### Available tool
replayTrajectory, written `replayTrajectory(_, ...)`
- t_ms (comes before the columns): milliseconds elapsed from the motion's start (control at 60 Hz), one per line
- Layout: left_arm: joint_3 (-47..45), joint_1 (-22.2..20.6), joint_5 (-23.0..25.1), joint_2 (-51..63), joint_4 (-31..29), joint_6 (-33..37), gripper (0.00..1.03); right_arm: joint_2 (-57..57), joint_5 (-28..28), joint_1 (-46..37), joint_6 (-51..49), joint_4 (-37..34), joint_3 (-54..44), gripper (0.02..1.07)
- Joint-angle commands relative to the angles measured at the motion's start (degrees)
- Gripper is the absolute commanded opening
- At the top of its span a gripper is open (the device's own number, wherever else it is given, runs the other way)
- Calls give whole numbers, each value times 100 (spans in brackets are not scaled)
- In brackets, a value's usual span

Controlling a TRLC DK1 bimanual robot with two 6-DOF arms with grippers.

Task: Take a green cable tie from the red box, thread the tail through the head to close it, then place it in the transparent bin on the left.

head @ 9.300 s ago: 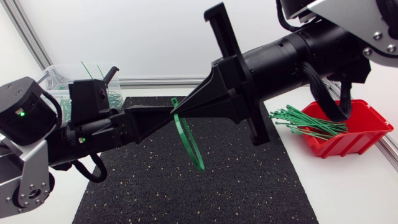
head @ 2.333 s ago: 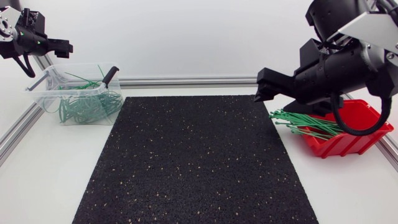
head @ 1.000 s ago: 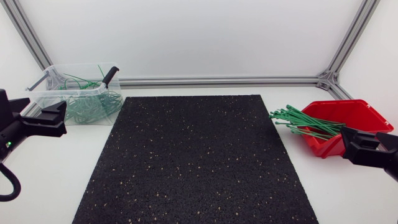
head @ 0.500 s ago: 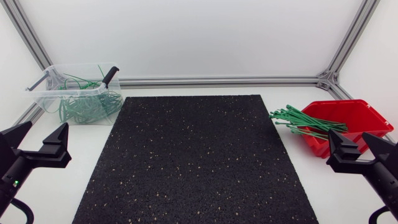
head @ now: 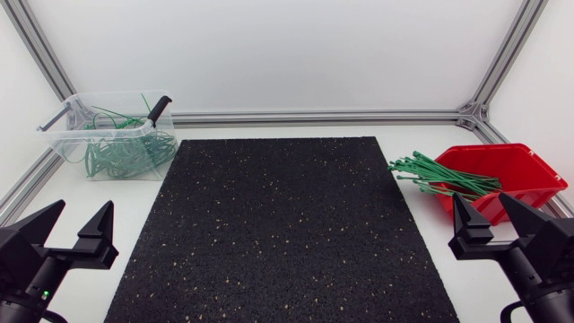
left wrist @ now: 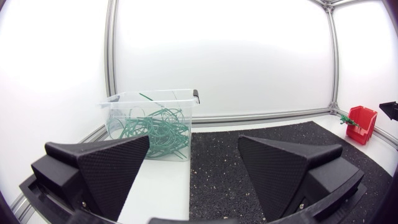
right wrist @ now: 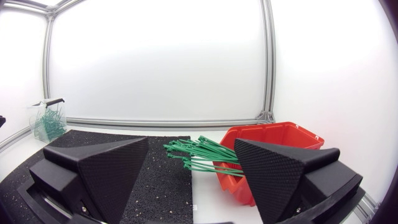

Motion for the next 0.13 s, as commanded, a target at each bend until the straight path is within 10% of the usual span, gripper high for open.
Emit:
replayTrajectory(0,-235,-45,5,-89,-51,-143,99,-36,-19,40,-95,102,-137,102)
replayTrajectory(117,-235,-45,5,-89,-51,-143,99,-36,-19,40,-95,102,-137,102)
